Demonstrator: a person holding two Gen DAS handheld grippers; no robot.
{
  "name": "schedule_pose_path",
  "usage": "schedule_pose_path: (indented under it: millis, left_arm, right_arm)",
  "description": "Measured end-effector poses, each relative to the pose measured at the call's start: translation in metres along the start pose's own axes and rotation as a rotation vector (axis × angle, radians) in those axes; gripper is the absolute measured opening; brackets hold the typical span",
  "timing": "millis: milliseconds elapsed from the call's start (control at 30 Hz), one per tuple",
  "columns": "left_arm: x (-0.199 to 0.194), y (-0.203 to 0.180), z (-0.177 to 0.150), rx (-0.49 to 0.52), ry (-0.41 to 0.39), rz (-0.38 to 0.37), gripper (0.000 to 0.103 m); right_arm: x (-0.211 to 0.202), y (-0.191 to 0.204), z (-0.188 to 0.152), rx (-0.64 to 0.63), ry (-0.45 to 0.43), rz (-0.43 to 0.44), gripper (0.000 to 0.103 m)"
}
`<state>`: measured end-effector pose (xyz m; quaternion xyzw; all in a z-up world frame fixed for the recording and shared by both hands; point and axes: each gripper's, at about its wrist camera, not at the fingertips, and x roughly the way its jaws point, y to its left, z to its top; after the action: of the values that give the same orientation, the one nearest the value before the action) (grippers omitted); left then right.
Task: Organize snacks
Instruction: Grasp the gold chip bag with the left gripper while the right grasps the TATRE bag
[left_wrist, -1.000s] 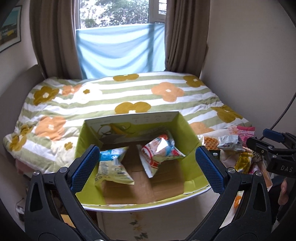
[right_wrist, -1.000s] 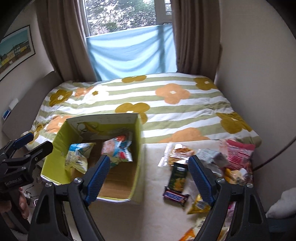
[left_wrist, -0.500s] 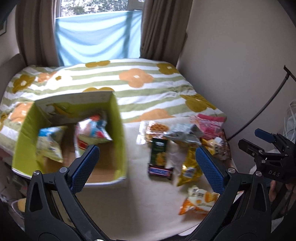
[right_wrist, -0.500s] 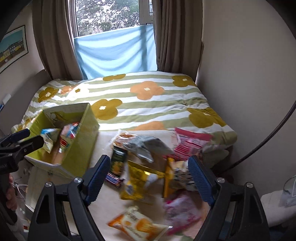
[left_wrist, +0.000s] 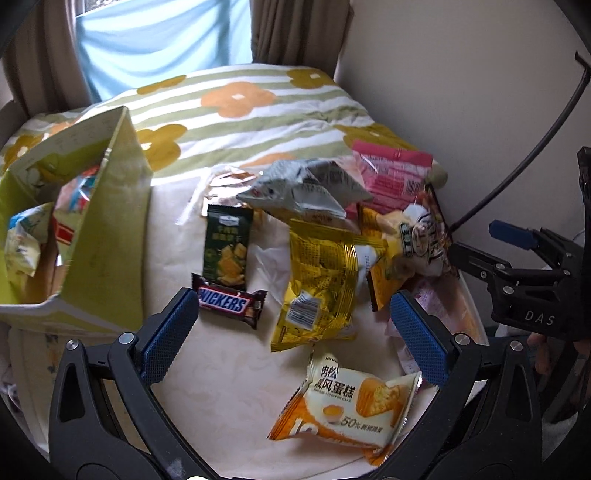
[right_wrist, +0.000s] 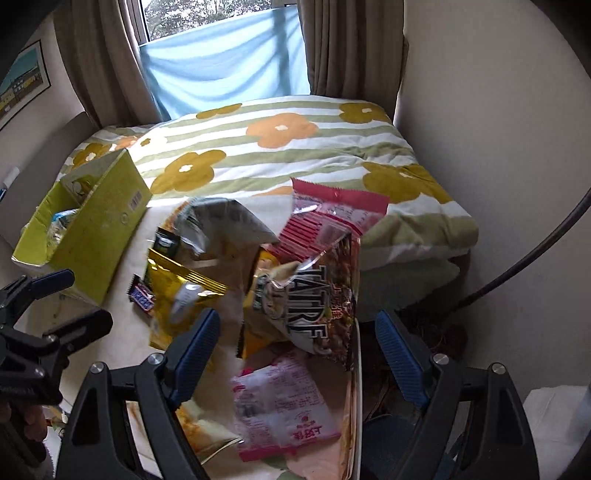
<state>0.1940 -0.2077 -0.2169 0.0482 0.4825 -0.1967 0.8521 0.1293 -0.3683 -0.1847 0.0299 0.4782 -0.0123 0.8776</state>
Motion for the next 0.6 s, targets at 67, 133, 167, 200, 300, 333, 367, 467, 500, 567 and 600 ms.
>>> schedule_pose_path:
  millis: [67,133,167,200,300,333,367,467,500,567,600]
  left_arm:
    - [0.018,-0.004,-0.001,0.014,0.023,-0.002,0.102]
    - [0.033,-0.006,-0.001,0.028,0.043,-0.006,0.103]
    - [0.041,-0.007,-0.002,0.038,0.052,-0.002,0.103]
    - [0.048,-0.009,-0.002,0.047,0.059,0.003,0.103]
    - [0.062,-0.01,-0.002,0.06,0.069,0.004,0.103]
    - [0.066,-0.009,-0.002,0.061,0.072,0.0,0.103]
    - [0.07,-0.009,-0.003,0.063,0.076,-0.003,0.103]
    - [0.079,-0.006,-0.004,0.072,0.091,-0.004,0.103]
    - [0.082,-0.005,-0.005,0.074,0.096,-0.007,0.103]
    - [0.087,-0.005,-0.006,0.074,0.105,-0.013,0.102]
    - [0.089,-0.005,-0.007,0.074,0.109,-0.018,0.102]
  right_arm:
    - [0.01,-0.003,-0.004,-0.024,-0.011,-0.009,0.083]
    - [0.02,-0.005,-0.008,-0.053,-0.016,-0.022,0.083]
    - [0.023,-0.005,-0.009,-0.062,-0.021,-0.023,0.083]
    - [0.026,-0.007,-0.01,-0.071,-0.031,-0.019,0.083]
    - [0.034,-0.007,-0.012,-0.092,-0.063,-0.004,0.083]
    - [0.037,-0.007,-0.012,-0.098,-0.066,0.004,0.083]
    - [0.04,-0.007,-0.011,-0.1,-0.072,0.013,0.083]
    - [0.047,-0.006,-0.009,-0.103,-0.076,0.04,0.083]
    - [0.05,-0.004,-0.009,-0.108,-0.068,0.04,0.083]
    - [0.053,0.0,-0.007,-0.132,-0.062,0.028,0.083]
    - [0.055,0.001,-0.006,-0.14,-0.064,0.025,0.083]
